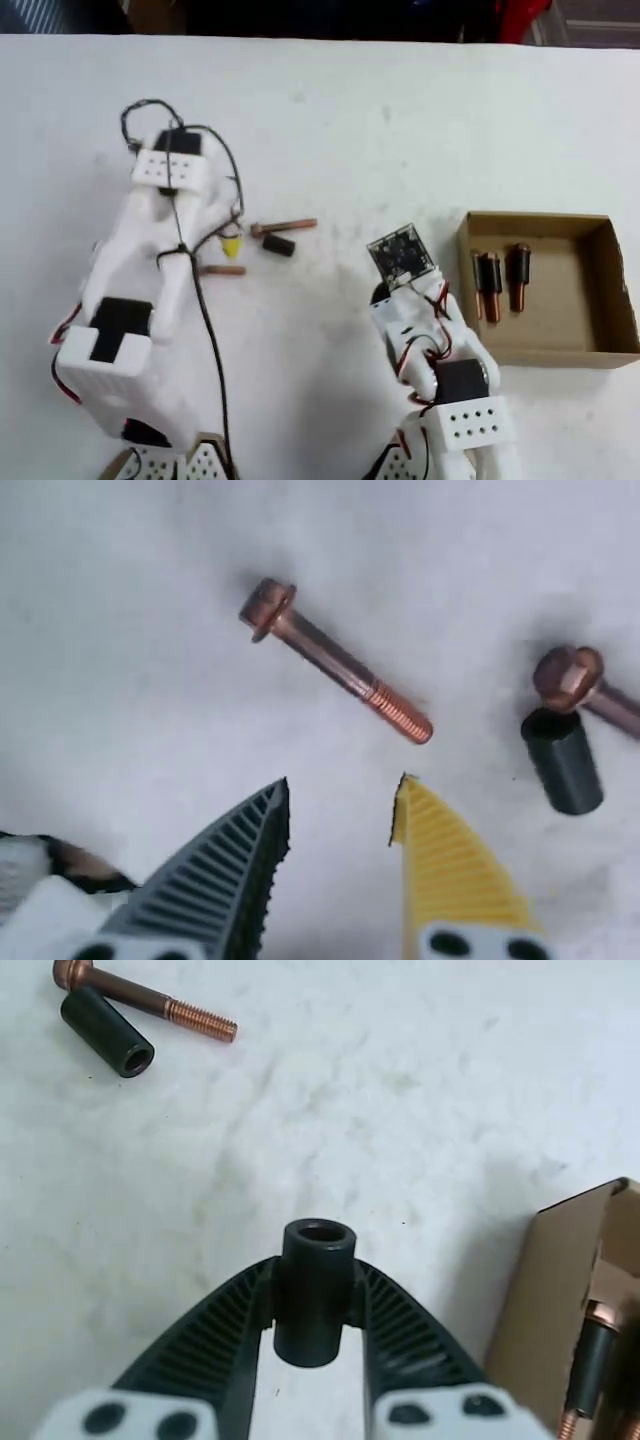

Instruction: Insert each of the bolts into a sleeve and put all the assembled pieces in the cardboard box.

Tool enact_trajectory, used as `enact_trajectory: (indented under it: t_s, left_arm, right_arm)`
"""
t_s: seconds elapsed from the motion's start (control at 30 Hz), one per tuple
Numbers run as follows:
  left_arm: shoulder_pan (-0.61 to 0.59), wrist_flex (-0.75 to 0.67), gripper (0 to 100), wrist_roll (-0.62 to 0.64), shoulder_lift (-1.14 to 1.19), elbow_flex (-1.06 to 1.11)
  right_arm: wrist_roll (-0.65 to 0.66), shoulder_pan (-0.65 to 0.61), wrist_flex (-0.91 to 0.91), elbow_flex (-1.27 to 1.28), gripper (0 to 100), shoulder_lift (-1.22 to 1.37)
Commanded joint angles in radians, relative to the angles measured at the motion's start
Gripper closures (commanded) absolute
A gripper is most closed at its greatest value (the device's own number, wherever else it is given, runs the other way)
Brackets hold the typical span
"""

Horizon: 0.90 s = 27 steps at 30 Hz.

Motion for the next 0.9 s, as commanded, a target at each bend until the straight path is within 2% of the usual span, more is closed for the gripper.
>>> enact_trajectory:
  t_s: [0.0,0.07,0.13,0.27,0.53,0.87]
  left_arm:
    - [0.012,-0.180,80,0.354,-0.059,0.054]
    - [0.010,-0.224,80,0.471,-0.059,0.084]
    - [0.010,-0.239,80,0.523,-0.059,0.100]
    - [-0.027,-0.238,80,0.526,-0.061,0.103]
    - [-0.185,-0.244,81,0.529,-0.059,0.124]
    - [-0.153,-0.245,81,0.529,-0.058,0.164]
  right_arm:
    - [0.014,0.010,-0.024,-0.008,97.8,-0.005]
    - [0.014,0.010,-0.024,-0.008,97.8,-0.005]
    - [0.014,0.010,-0.024,-0.008,97.8,-0.005]
    - [0.014,0.010,-0.024,-0.008,97.8,-0.005]
    - [0.014,0.010,-0.024,-0.008,97.8,-0.005]
    - [0.014,0.010,-0.024,-0.008,97.8,-0.005]
